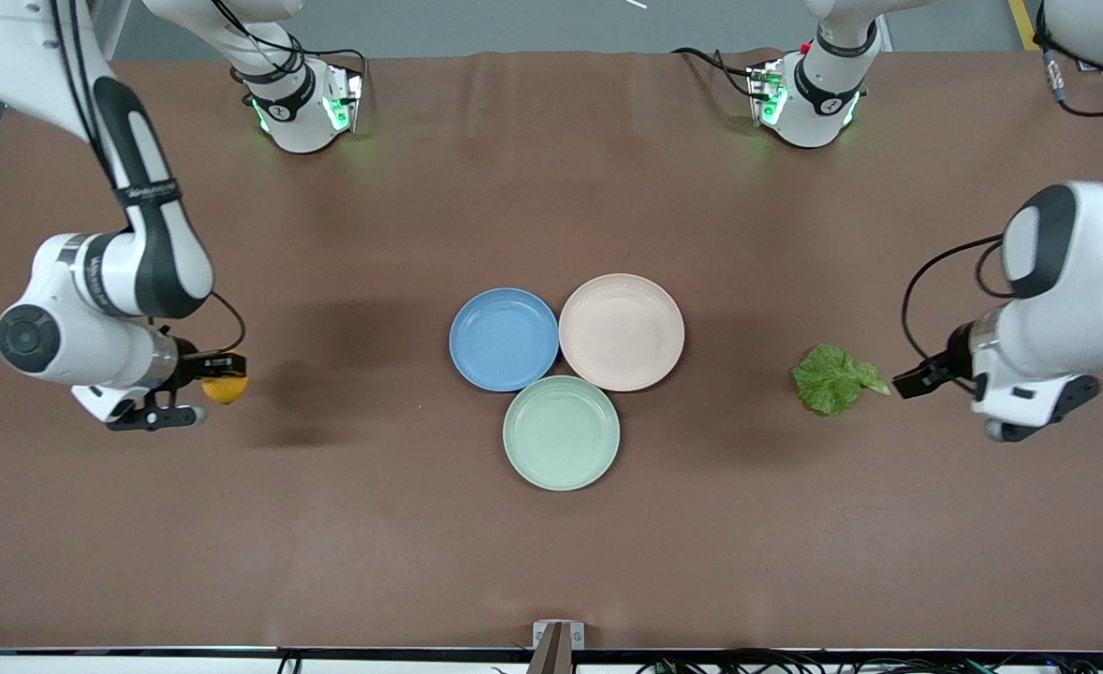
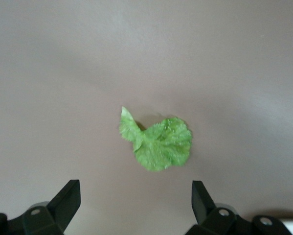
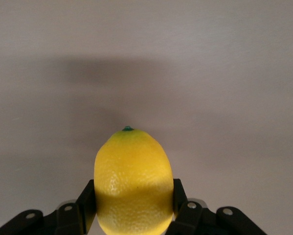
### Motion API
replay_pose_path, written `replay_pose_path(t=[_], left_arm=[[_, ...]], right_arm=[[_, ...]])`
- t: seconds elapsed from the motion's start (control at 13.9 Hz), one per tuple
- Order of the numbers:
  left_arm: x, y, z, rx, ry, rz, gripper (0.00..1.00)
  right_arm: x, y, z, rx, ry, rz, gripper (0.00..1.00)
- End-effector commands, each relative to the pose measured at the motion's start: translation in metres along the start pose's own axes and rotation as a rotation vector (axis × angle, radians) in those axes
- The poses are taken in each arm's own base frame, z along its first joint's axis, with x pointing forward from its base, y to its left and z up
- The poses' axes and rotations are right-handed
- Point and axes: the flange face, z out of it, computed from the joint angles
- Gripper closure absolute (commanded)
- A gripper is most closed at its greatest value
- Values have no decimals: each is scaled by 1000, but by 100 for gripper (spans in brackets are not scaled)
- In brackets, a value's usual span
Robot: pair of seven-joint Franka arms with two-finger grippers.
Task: Pick lemon and lettuce from plates
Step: 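Open the left gripper to drop the lettuce while the right gripper lowers the lemon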
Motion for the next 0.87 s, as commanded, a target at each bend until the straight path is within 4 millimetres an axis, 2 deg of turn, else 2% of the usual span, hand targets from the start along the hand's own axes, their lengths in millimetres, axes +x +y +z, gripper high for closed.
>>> replay_pose_path(t=[0.0, 0.07, 0.29, 0.36, 0.51, 0.72, 0.79], left_arm=[[3, -14, -50, -24, -34, 5, 0], [-1, -17, -64, -20, -25, 22, 0], [-24, -37, -124, -38, 79, 123, 0], [-30, -41, -136, -37, 102, 186, 0], [-41, -48, -155, -37, 139, 281, 0], [-57, -46, -168, -41, 155, 324, 0], [-62, -46, -170, -38, 156, 356, 0]], right_arm=[[3, 13, 30, -21, -16, -34, 68], [2, 17, 39, -21, -32, -31, 68], [-8, 20, 60, -18, -42, -26, 68], [-11, 19, 67, -18, -38, -25, 68], [-15, 19, 76, -20, -21, -24, 66], [-23, 21, 86, -16, -34, -16, 61], [-23, 21, 85, -15, -40, -16, 47]])
